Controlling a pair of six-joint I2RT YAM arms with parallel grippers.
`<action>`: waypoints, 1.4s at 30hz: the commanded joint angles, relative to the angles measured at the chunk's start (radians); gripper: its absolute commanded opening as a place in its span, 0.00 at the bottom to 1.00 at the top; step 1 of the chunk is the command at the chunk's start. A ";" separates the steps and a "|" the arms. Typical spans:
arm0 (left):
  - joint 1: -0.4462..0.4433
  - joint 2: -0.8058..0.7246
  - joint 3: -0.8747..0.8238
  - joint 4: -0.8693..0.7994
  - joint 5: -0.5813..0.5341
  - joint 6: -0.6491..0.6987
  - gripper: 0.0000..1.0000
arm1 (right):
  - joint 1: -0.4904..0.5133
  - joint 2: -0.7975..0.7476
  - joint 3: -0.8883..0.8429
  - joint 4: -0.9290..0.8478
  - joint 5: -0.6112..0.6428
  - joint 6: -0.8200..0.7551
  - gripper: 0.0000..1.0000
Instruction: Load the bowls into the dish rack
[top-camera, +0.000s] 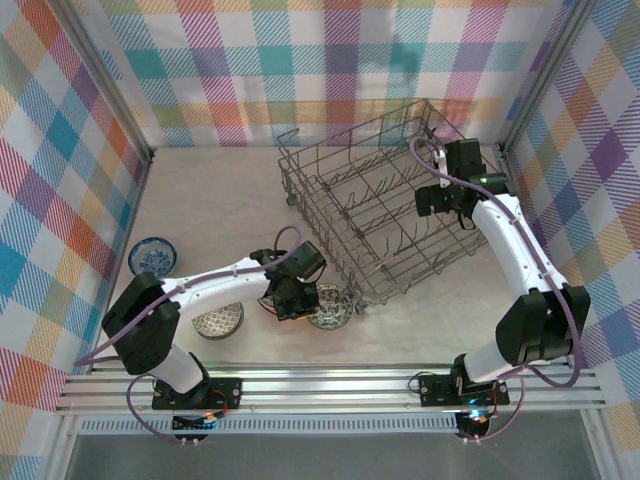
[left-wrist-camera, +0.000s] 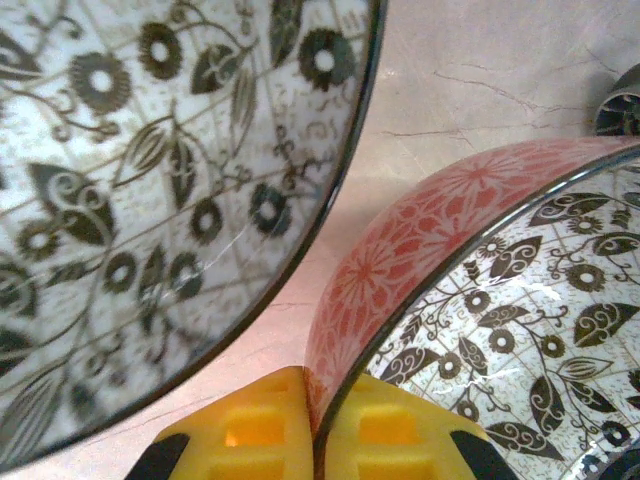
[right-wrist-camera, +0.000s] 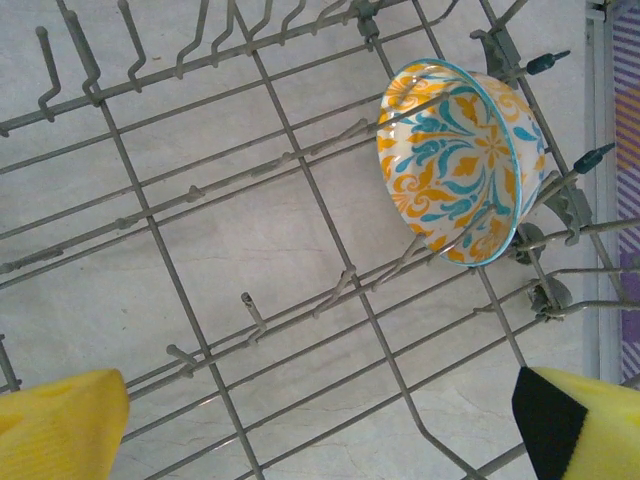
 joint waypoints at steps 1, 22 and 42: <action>-0.011 -0.086 0.053 -0.074 -0.039 0.037 0.00 | 0.001 0.003 0.020 0.003 -0.017 -0.039 1.00; 0.298 -0.201 0.445 -0.368 -0.218 0.287 0.00 | -0.015 0.203 0.447 -0.097 -0.376 0.071 0.96; 0.425 0.430 1.408 -0.364 -0.029 0.556 0.00 | 0.017 0.269 0.660 -0.070 -0.881 0.080 0.57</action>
